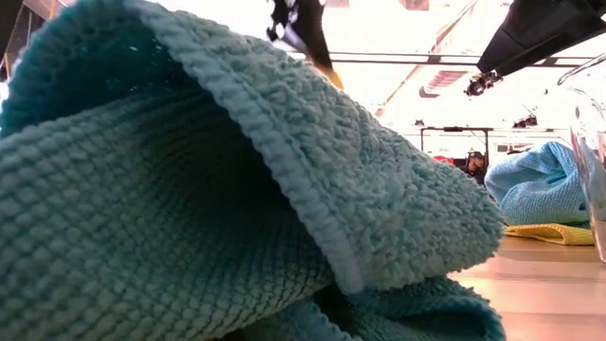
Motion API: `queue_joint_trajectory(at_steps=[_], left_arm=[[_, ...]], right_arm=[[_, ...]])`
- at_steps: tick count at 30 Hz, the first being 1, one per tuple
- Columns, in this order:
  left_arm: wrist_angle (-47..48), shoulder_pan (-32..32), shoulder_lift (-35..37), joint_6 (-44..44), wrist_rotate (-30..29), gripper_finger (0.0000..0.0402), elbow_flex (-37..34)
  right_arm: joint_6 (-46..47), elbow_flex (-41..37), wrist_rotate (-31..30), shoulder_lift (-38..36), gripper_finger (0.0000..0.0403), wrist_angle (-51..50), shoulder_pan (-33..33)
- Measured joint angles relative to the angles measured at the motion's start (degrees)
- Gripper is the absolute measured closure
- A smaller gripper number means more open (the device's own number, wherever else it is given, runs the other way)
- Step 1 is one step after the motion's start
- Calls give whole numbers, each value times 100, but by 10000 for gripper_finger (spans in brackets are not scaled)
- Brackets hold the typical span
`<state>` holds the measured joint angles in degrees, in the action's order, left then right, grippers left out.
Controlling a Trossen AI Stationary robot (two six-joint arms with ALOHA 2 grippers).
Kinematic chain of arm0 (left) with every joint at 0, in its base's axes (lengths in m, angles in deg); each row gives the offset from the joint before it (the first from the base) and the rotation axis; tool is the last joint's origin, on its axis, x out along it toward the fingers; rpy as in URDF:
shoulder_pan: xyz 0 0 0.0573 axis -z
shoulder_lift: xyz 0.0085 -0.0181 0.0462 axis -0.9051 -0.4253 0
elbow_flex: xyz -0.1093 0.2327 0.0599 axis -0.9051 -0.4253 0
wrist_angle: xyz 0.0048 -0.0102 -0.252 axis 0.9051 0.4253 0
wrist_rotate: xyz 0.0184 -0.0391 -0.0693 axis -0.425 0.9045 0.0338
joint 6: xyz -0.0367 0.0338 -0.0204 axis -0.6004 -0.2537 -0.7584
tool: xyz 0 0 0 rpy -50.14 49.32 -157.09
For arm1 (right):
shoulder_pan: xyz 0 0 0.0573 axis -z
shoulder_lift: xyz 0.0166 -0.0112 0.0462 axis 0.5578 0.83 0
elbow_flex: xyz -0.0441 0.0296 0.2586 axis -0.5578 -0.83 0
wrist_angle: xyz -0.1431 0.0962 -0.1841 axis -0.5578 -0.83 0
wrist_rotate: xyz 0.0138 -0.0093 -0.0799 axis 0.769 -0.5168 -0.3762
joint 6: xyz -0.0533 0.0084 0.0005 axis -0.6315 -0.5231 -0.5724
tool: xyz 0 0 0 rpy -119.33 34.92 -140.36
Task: Sort microfiber towel by color & place in baskets
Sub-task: Put the yellow towel into the top transparent bin
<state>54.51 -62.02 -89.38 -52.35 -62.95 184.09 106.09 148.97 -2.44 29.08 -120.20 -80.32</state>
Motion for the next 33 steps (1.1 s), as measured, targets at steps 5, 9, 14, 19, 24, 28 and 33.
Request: queue_joint_trajectory(at_steps=[5,9,14,19,24,28,33], left_arm=[[-151,-372,480,442,-576,401,539],[-327,-833,672,758,-703,401,978],[-832,-1446,688,1150,-681,401,1527],[-1455,-2044,582,1171,-227,401,1872],[-1457,-2467,539,848,114,401,1890],[-708,-2547,291,794,360,401,1888],[-315,-2514,-433,1152,564,401,1883]], right_arm=[[0,0,5,0,210,9,0],[0,0,3,0,210,4,1],[-2,0,-28,0,210,-7,3],[-16,0,-34,0,210,-9,3],[-64,0,-37,0,210,-10,3],[-65,-1,-42,0,210,-15,11],[-92,-2,-56,0,210,-6,42]])
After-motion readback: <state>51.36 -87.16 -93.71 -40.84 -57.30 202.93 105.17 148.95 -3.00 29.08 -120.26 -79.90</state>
